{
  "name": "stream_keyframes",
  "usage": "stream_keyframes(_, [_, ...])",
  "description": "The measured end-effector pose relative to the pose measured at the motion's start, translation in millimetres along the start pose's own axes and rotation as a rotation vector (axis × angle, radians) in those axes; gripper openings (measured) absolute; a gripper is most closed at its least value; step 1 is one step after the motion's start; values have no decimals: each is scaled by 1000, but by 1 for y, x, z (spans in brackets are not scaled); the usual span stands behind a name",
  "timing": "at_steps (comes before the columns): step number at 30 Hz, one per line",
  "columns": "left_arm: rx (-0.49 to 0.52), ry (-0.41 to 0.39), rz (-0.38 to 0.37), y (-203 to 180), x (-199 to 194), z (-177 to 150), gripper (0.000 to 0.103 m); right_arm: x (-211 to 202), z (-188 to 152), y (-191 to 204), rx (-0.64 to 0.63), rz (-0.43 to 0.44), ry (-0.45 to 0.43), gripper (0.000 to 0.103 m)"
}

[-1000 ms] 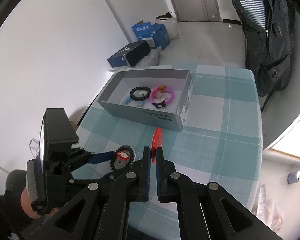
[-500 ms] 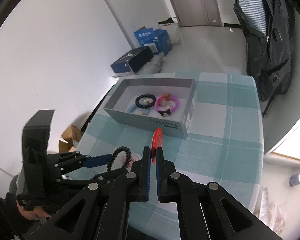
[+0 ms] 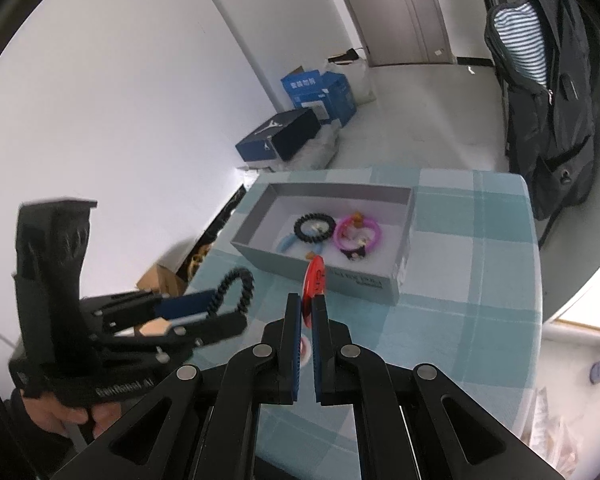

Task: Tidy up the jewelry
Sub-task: 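Carry the badge and bracelet into the grey box and open both grippers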

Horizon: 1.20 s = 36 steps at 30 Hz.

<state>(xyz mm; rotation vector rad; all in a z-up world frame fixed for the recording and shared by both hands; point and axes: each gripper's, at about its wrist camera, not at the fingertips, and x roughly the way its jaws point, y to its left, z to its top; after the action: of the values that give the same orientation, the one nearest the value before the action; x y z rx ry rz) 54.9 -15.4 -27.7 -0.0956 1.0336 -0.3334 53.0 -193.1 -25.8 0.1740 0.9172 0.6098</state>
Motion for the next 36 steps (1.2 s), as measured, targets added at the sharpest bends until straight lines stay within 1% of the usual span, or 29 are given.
stream_keyframes(3, [9, -13, -13, -1, -5, 10, 35, 2, 8, 1, 11, 20, -4, 4])
stream_keyframes(6, [7, -15, -9, 0, -6, 19, 35, 3, 19, 4, 6, 30, -13, 4])
stream_keyframes(10, [-31, -13, -7, 6, -3, 30, 35, 4, 35, 5, -9, 42, -20, 4])
stream_keyframes(14, [-71, 1, -23, 11, 4, 44, 35, 12, 54, 2, -12, 41, -10, 4])
stream_keyframes(20, [-67, -3, -12, 17, 8, 72, 35, 30, 78, -2, -17, 46, 11, 4])
stream_keyframes(22, [-67, 3, -7, 20, 13, 76, 35, 37, 83, -4, -20, 46, 19, 4])
stream_keyframes(31, [-95, 80, -60, 31, 50, 83, 35, 60, 90, -21, -4, 42, 54, 4])
stream_keyframes(36, [-104, 121, -70, 34, 65, 85, 35, 70, 88, -24, 5, 49, 71, 4])
